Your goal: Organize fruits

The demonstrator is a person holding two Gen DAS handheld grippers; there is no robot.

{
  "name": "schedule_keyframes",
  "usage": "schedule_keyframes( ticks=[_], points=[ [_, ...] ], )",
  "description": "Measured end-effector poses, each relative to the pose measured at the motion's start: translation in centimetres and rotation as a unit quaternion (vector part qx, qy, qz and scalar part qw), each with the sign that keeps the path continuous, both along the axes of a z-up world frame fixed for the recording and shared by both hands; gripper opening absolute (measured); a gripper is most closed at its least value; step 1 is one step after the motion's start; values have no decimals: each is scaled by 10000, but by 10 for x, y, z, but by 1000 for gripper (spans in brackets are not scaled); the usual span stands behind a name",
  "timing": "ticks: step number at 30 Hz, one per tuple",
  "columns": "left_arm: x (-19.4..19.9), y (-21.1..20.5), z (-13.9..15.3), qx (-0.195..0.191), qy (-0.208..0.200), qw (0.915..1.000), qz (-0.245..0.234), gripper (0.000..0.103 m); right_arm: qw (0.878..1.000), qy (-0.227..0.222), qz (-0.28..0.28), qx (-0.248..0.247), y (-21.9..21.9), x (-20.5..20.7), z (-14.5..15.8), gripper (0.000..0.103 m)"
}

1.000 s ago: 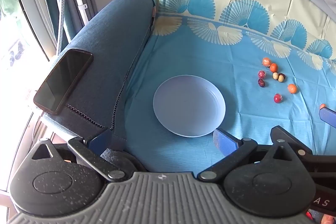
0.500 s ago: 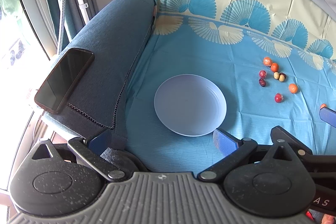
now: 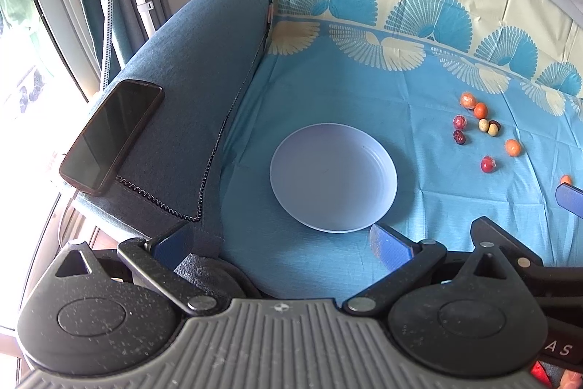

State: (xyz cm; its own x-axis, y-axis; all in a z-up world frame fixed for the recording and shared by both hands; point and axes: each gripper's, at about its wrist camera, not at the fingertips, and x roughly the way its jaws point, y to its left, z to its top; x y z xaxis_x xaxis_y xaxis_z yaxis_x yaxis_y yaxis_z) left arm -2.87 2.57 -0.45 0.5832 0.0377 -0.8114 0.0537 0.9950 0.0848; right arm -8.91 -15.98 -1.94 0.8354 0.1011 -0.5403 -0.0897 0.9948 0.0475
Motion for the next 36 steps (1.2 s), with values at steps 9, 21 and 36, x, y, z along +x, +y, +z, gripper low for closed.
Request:
schedule_keyframes(
  ticks=[9,21,36],
  points=[
    [8,-4,-9,67,162,9998,-45,103,9998,185,-32,99,-5,9,-7,103],
    [58,-97,-33,-188,372,9942,-995,103,9817,-300,-1875,134,-135,29,-36,103],
    [251,-307,-156,194,636,9762,-2063,103,9526,756,-2919,413,-278,161,-176,102]
  ],
)
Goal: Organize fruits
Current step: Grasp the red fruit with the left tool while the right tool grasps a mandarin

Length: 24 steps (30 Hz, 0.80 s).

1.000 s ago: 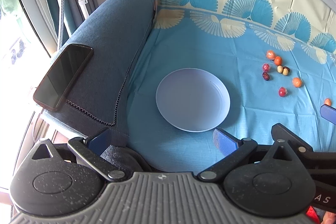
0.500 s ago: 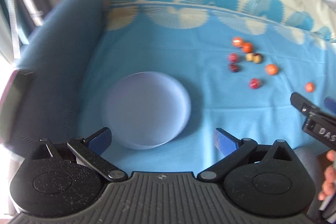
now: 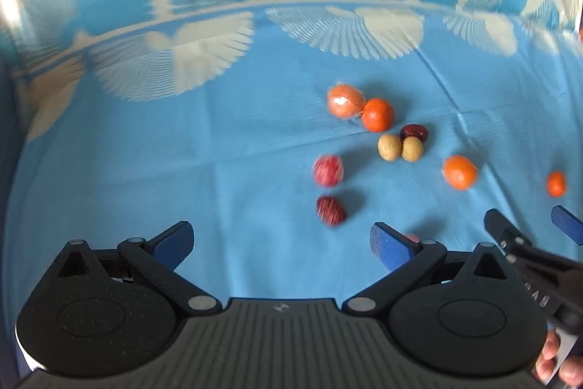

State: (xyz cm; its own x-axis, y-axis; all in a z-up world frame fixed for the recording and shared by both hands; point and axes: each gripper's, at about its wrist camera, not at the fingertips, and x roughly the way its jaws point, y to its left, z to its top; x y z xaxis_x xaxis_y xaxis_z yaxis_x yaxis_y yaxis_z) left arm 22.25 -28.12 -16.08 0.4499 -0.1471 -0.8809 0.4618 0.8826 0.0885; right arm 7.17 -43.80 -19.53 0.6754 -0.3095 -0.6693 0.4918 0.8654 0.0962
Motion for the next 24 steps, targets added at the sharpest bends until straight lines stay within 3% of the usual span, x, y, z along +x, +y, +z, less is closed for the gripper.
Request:
schedule_keyframes(
  ticks=[6,10,15,16,17,19,24],
  points=[
    [46,-37,-53,294,286,9992,-28,103,9999,133,-83,-18,-19,51,-46,102],
    [60,-47,-77,549,314,9979,-157,103,9995,94,-16,-292,-18,66,-68,102],
    [67,-46,-75,421,343,9983,-188,103,9991,-128,-4,-412,-17,62,-71,102],
    [65,-46,-72,446,183,9987,-175,96,9990,-145,7,-417,-17,62,-71,98],
    [62,-46,-67,417,49,9989,-229,72,9988,-181,77,-439,-16,62,-68,90],
    [57,-46,-60,237,80,9988,-433,33,9980,-302,284,-485,-11,57,-62,36],
    [43,-35,-36,87,-115,9990,-415,32,9988,-400,215,-203,-19,49,-54,36]
  ],
)
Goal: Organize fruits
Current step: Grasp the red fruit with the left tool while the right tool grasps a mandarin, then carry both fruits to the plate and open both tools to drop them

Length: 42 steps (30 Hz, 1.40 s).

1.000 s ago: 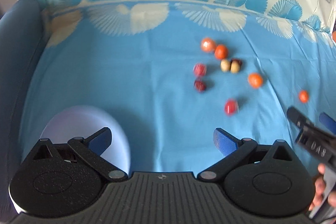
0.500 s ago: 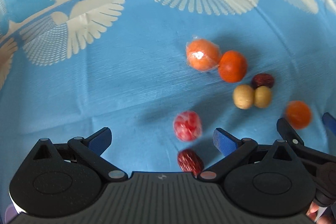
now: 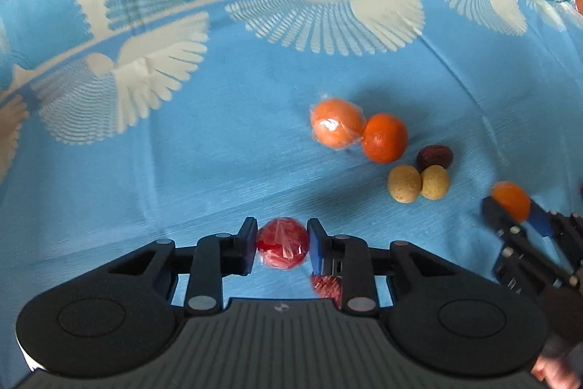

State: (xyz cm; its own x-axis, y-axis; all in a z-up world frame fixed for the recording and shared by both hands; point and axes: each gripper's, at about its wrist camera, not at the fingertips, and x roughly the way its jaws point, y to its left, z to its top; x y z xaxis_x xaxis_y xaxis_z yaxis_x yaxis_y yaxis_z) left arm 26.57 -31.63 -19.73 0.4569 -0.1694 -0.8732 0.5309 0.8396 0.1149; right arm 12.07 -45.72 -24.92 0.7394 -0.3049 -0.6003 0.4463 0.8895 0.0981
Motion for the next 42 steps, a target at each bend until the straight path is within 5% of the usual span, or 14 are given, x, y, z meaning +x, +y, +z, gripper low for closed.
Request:
schedule_keyframes(
  ticks=[7,16,24,29,42],
  points=[
    [-56,60,80,-234,-452,9984,241,32,9993,-300,-204,72,7,-59,61,36],
    [-181,185,155,0,-476,9934,1044,32,9902,-867,1008,418,86,-173,162,36],
    [-282,278,175,-189,-331,9868,1576,32,9660,-743,2287,946,186,-240,197,37],
    [-322,313,180,-408,-361,9826,1776,32,9538,-460,2847,843,238,-264,197,36],
    [-345,347,186,-738,-422,9780,1907,32,9469,-337,3190,231,278,-281,214,36]
  ],
)
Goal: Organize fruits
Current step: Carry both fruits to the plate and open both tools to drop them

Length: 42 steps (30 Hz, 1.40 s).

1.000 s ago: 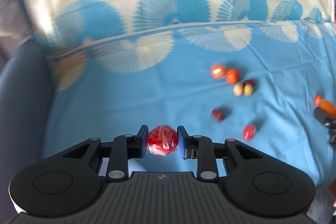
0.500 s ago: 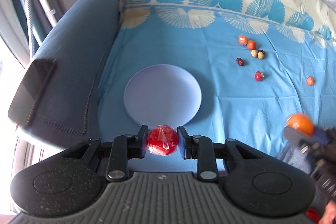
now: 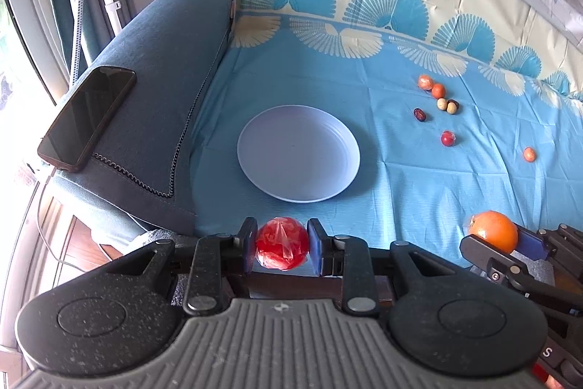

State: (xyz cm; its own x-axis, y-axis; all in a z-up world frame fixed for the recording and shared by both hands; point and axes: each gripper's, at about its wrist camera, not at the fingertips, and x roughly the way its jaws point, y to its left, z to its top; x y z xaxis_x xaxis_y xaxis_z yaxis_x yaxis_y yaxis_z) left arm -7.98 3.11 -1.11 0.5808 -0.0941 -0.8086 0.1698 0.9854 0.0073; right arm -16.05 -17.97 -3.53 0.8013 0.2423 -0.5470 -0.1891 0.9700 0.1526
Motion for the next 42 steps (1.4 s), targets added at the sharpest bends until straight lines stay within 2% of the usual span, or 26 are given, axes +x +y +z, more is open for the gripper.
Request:
schedule_keyframes(
  ticks=[24,35,42],
  points=[
    [30,-3,-20,-16,303,9995,-113,32,9995,258,-52,-146,9,27,-8,37],
    [74,-10,-39,47,519,9985,-156,32,9987,500,-52,-65,10,70,-23,36],
    [117,-14,-61,142,631,9978,-151,32,9974,690,14,-182,19,114,-43,36]
  ],
)
